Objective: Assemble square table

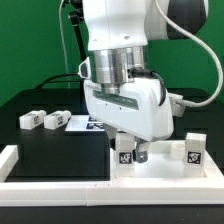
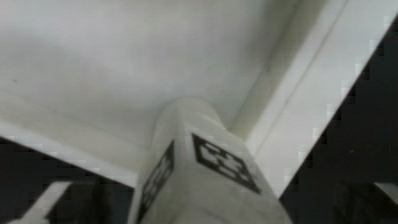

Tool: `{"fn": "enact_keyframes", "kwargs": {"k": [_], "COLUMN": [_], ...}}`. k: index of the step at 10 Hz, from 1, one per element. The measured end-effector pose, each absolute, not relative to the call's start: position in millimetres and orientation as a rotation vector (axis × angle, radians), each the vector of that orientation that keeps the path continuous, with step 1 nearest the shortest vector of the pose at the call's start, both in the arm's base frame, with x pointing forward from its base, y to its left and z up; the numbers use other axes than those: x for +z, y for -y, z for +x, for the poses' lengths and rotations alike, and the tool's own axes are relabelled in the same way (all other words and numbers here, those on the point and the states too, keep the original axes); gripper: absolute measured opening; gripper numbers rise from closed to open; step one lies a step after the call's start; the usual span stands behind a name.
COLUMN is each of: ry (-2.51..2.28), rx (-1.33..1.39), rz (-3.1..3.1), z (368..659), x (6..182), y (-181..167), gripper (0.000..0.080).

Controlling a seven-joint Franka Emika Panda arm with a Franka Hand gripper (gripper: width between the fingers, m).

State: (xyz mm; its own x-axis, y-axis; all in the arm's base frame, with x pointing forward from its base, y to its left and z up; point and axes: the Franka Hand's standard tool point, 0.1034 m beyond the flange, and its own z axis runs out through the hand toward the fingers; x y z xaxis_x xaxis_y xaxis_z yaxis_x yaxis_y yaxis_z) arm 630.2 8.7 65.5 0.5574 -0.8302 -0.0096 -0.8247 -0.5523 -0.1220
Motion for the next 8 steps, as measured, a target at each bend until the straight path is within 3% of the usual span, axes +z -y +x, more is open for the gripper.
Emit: {"fn": "enact_keyframes", "kwargs": {"k": [2, 5, 7, 8], "ry": [-1.265, -0.464, -0.377, -0.408], "rx": [-0.085, -0.128, -0.123, -0.121], "rz": [-2.754, -3.047, -3.061, -3.056], "z": [630.2, 627.8, 625.5, 625.4], "x": [65.5, 68.0, 66.0, 65.7], "y": [-8.6, -9.0, -9.1, -9.1], "gripper": [0.0649, 0.0649, 0.0649, 0.0557]}}
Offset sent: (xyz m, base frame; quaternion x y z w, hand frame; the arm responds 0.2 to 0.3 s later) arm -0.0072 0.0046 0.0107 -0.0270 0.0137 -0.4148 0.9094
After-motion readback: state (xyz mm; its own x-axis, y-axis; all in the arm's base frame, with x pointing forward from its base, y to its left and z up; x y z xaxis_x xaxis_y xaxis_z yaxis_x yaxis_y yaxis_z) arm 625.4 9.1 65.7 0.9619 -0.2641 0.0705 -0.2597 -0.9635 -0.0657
